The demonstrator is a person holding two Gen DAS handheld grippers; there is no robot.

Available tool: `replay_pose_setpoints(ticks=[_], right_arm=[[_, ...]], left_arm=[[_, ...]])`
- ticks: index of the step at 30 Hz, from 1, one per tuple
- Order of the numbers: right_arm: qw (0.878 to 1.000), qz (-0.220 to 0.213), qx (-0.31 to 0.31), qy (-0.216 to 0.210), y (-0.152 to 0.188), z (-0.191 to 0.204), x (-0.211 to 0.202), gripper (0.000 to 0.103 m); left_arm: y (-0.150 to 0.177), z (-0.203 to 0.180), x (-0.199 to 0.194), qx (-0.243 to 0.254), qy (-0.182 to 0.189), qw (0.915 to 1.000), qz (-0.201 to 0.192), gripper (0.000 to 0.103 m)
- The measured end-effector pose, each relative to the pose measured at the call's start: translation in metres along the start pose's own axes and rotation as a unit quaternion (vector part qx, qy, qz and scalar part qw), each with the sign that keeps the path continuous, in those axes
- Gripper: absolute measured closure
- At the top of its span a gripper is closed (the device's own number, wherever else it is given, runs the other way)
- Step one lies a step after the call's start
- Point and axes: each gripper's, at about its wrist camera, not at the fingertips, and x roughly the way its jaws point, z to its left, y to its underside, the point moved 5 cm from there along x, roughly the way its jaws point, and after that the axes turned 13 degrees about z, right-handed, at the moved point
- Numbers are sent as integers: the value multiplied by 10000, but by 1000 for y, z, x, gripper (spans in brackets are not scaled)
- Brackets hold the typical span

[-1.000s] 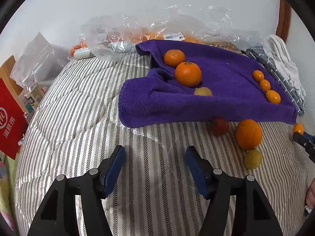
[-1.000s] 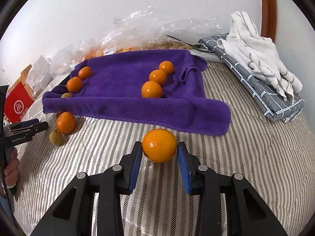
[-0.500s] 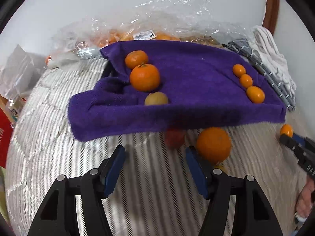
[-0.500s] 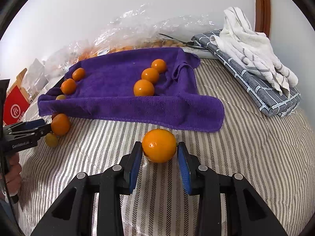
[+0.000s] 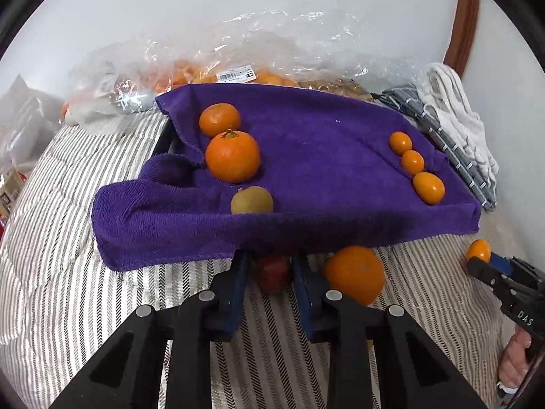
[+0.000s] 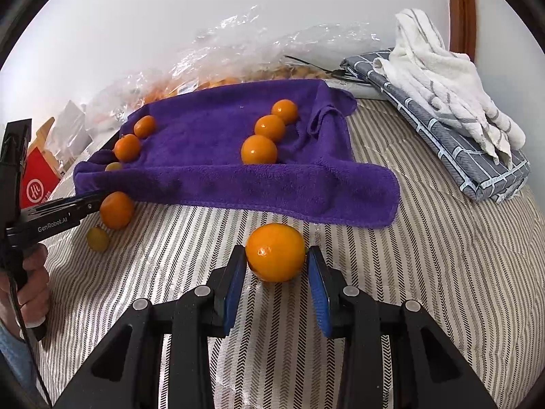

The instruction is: Organize fruits

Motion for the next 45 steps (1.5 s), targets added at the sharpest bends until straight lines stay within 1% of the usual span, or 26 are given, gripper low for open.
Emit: replay_pose_setpoints(ticks=[2,4,8,12,17,23,26,29,31,33,35,37,41,42,45], right_arm=[[10000,1,-8,-9,0,0,0,67],[10000,-7,-20,-44,0,0,0,67],[9998,-24,-56,-202,-1,1,1,67],[9996,-37,-54,-259,-1,1,0,67],[9994,-119,13,-313,-1,-1,-3,67],[9979,-313,314,-466,0,-14,-11,67],[9973,-334,362,-541,-1,-14,-13,67],[9982,-187,417,-388,-1,-17,-12,67],[9985,-192,422,-277,-2,-19,-15,67],[9985,-278,434,-174,-4,-21,-25,67],[9980,-371,466,-192,-7,-24,-38,67],[9977,-462,460,-202,-11,-25,-49,67],[9966,-686,442,-56,-27,-27,-71,67],[9964,-717,444,-63,-31,-27,-75,67],[9958,-825,372,-97,-48,-23,-84,67]], left_arm=[[1,4,-4,-97,107,9998,-96,78],[2,6,-8,-162,136,9996,-174,78],[2,8,-12,-199,151,9993,-269,78],[1,7,-15,-215,263,9990,-289,78],[-1,8,-28,-248,309,9979,-517,78],[-3,22,-50,-346,7,9941,-1029,78],[-5,29,-56,-435,-28,9921,-1172,78],[-5,33,-55,-490,-31,9922,-1144,78],[-6,34,-54,-504,-49,9925,-1116,78],[-5,33,-53,-488,-121,9924,-1127,78],[-5,32,-53,-437,-284,9919,-1160,78],[-4,31,-53,-402,-364,9915,-1186,78],[-5,34,-54,-464,-207,9918,-1175,78],[-6,35,-55,-484,-227,9916,-1179,78],[-10,39,-62,-455,-501,9903,-1214,78]])
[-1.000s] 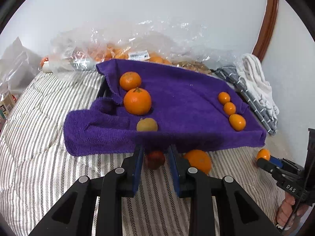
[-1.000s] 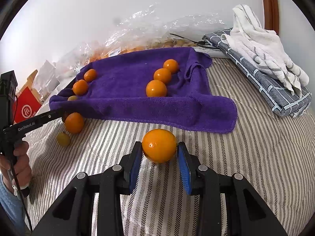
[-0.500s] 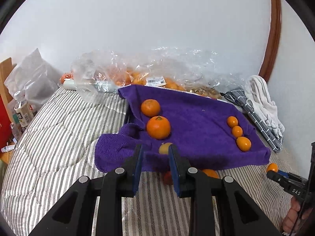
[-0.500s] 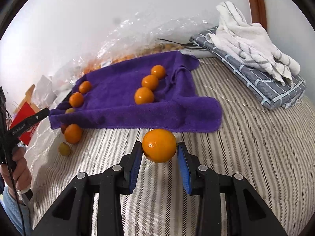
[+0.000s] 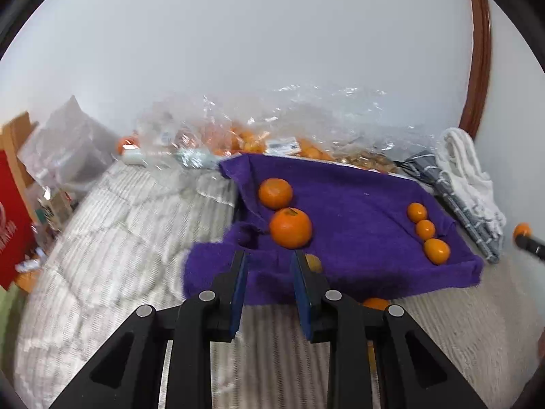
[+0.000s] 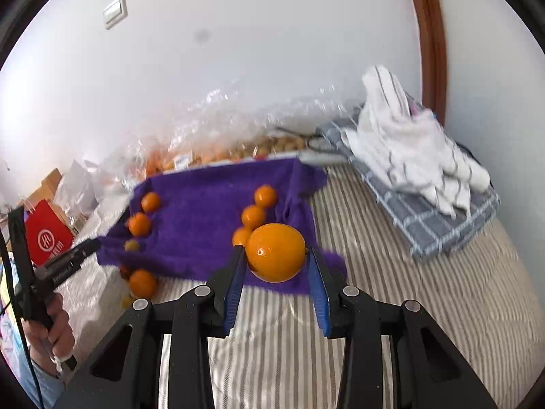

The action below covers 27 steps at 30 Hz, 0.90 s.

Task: Organize fruits
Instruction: 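Carry the small orange onto the purple towel and open the right tool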

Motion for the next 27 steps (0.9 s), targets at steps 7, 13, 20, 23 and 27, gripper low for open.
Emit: replay_pose_setpoints(ticks=[7,13,20,23,27], right_arm=[[9997,-42,-224,-114,-45,27,19,67],[9985,-67,-432,-316,-77,53,38,67],[9987,90,-290,-408,-101,51,76,67],[9982,185,-157,-539,-104,44,91,67],[9963,390,-33,-761,-100,39,117,67]], left_arm=[[-30,14,-35,-51,27,9997,-239,78],[-68,12,-40,-86,38,9992,-396,78],[-97,-7,4,-211,254,9992,-225,78],[-102,-14,31,-213,325,9992,-7,78],[-101,-21,62,-125,244,9993,269,78]])
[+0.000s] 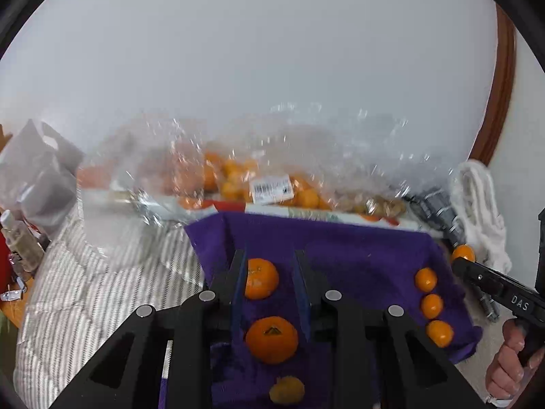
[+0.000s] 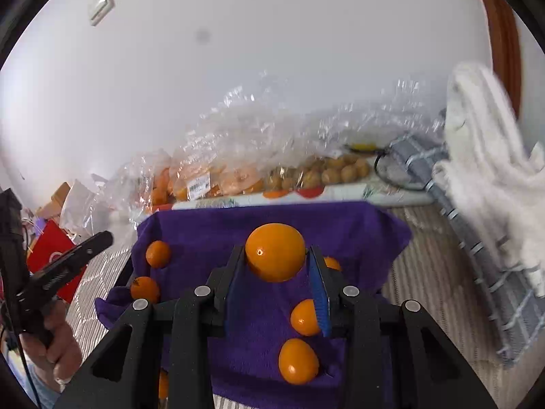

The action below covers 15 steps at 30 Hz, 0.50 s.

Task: Organize fruits
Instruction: 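Carry the small orange onto the purple towel and open the right tool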

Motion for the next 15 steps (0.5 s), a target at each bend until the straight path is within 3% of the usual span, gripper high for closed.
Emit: replay_pose_setpoints(ticks=[6,15], right_arm=[[9982,582,-136,96,12,5,42,67],[9943,597,-719,520,24,24,57,67]], left_arm=[[5,3,35,1,10,9993,377,78],[13,5,54,36,16,9983,576,78]])
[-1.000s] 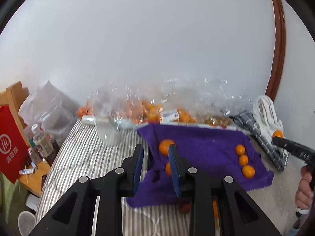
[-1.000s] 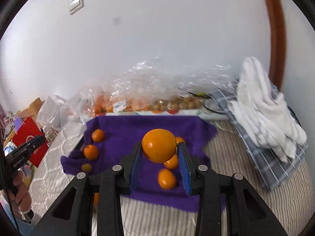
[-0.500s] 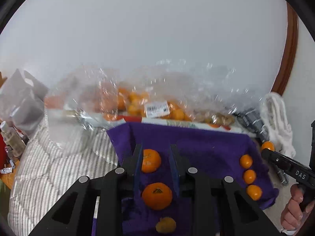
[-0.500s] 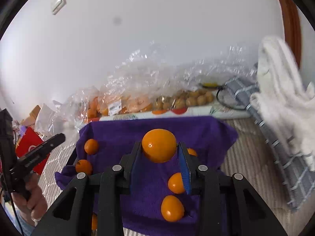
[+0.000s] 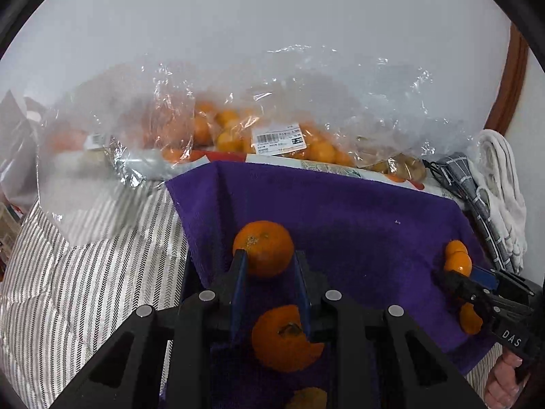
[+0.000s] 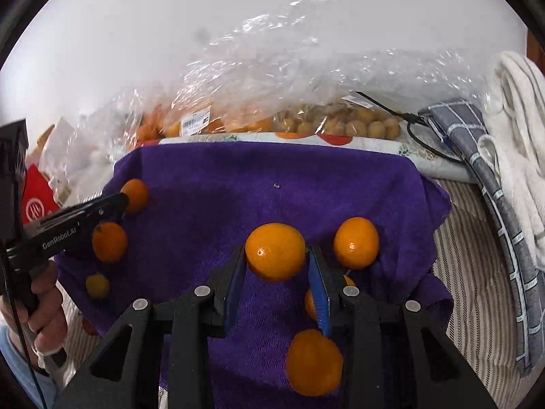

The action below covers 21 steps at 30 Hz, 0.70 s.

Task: Organize fruits
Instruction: 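Carry the small orange onto the purple towel and open the right tool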

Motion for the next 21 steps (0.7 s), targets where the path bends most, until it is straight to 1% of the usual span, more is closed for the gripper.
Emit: replay_pose_setpoints(ticks=[2,5,8,11,14,15,16,18,19,21], right_arm=[[10000,5,-96,-18,2,3,1,67],[9998,21,-186,72,4,5,5,67],[9998,7,-182,17,4,5,5,67],[9998,-11,-191,63,5,6,6,67],[9998,2,-216,53,6,8,5,66],[9997,3,-236,56,6,9,6,66],[9996,-12,-267,76,6,10,6,66],[9994,-28,-334,81,7,12,6,66],[9994,-21,-346,59,8,13,5,66],[9994,29,-327,-47,9,13,5,66]], left_arm=[[0,-1,0,-22,93,10000,10,78],[1,-1,0,-55,253,9997,32,78],[0,2,-1,-122,363,9993,28,78],[0,2,-5,-123,338,9993,17,78],[5,-1,-27,24,340,9994,-35,78],[7,-1,-36,66,360,9993,-75,77],[13,-2,-45,146,323,9993,-102,73],[30,-3,-60,315,160,9993,-90,72],[39,-2,-64,355,164,9992,-63,72],[60,-1,-71,407,285,9987,79,72]])
